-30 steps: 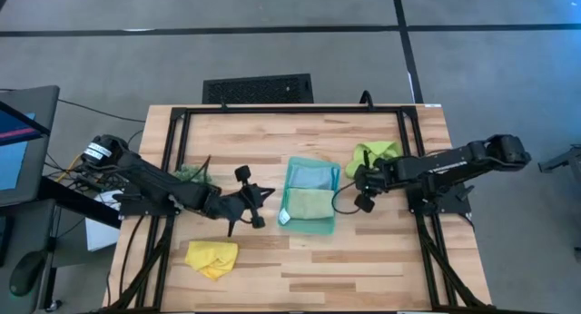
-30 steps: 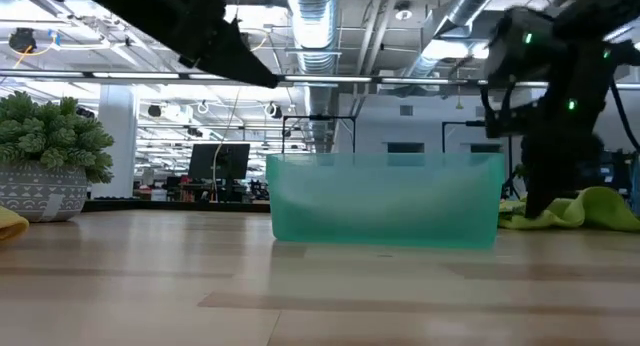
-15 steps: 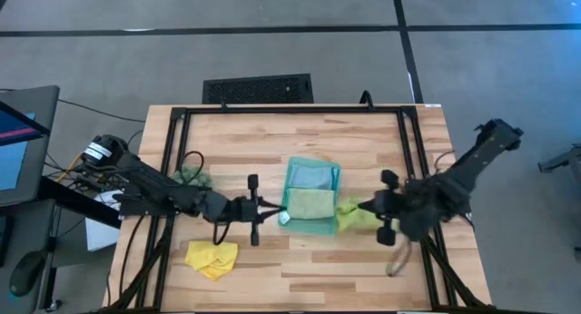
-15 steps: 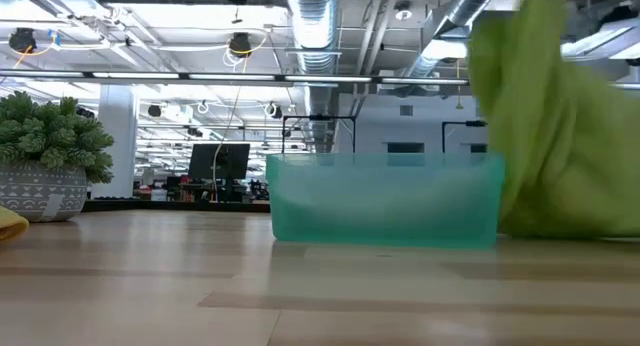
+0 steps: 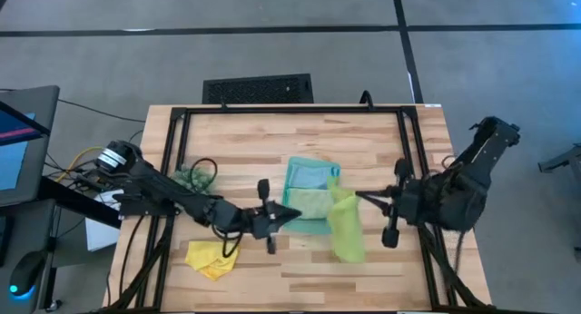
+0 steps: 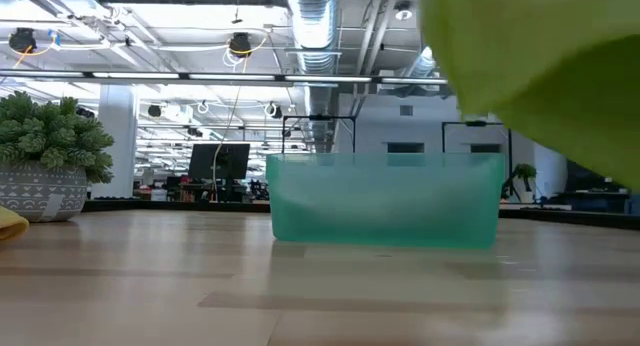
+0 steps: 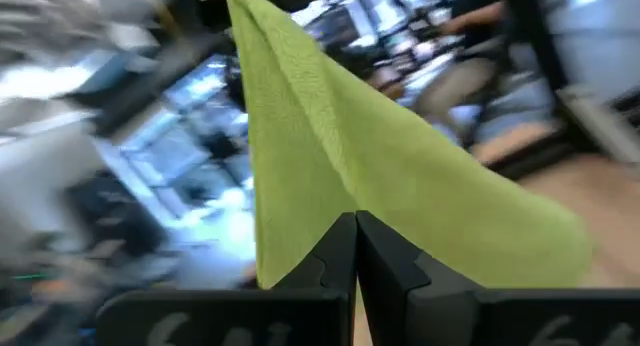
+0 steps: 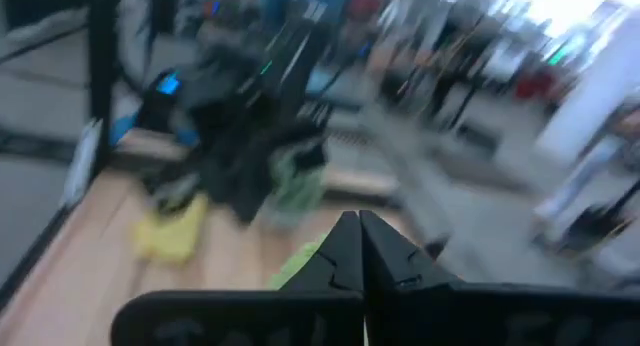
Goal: Fold microfiber towels
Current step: Fold the light green microfiber cloth
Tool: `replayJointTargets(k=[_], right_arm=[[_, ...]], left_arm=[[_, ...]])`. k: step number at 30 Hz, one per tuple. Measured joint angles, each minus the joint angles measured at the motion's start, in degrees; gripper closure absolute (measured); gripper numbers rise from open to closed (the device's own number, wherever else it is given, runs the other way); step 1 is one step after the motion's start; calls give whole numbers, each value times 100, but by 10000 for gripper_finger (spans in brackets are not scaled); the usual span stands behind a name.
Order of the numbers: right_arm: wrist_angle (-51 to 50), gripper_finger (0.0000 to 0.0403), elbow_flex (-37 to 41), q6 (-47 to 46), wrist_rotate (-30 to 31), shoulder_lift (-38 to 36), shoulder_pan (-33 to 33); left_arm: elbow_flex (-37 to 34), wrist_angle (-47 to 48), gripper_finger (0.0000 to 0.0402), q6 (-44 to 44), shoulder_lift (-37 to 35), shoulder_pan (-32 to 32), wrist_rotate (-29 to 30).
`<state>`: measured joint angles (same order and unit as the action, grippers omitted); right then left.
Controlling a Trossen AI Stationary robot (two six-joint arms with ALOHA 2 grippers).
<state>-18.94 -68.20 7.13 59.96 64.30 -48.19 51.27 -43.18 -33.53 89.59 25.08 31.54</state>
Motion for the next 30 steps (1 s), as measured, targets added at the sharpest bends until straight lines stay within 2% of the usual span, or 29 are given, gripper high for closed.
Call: replayJointTargets(k=[3, 6, 9, 12, 14, 17, 18, 21, 24, 27, 30], right_arm=[[1004, 391, 0, 1097, 32, -27, -156], [927, 390, -4, 1020, 24, -32, -506], [-1, 391, -4, -247, 85, -27, -957], [-1413, 398, -4, -2218, 177, 45, -1396], [-2391, 399, 7, -3470, -255, 71, -1625], [-3652, 397, 1, -5141, -1761, 26, -1828], [-4072, 395, 34, -5602, -2084, 68, -1896], [-4961, 390, 389, -6767, -2155, 162, -2086], [-5359, 387, 835, -7624, -1904, 167, -1960], [-5300, 374, 1252, -7923, -1820, 170, -1501], [-4953, 344, 1523, -7733, -2320, 169, -845]], left_arm=[[729, 340, 401, -427, 177, 8, 936], [1323, 923, 396, -414, 209, 29, 1332], [1599, 1608, 383, -59, 216, 74, 1095], [1615, 2082, 365, 376, 230, 57, 473], [1611, 2361, 355, 454, 251, 4, 186], [1611, 2784, 343, 820, 251, -69, 71], [1611, 2894, 341, 960, 251, -95, 74], [1611, 3107, 336, 1644, 249, -218, 335], [1611, 3597, 333, 2704, 249, -497, 653], [1611, 4309, 327, 3676, 246, -865, 744], [1603, 5075, 314, 4479, 246, -1239, 569]])
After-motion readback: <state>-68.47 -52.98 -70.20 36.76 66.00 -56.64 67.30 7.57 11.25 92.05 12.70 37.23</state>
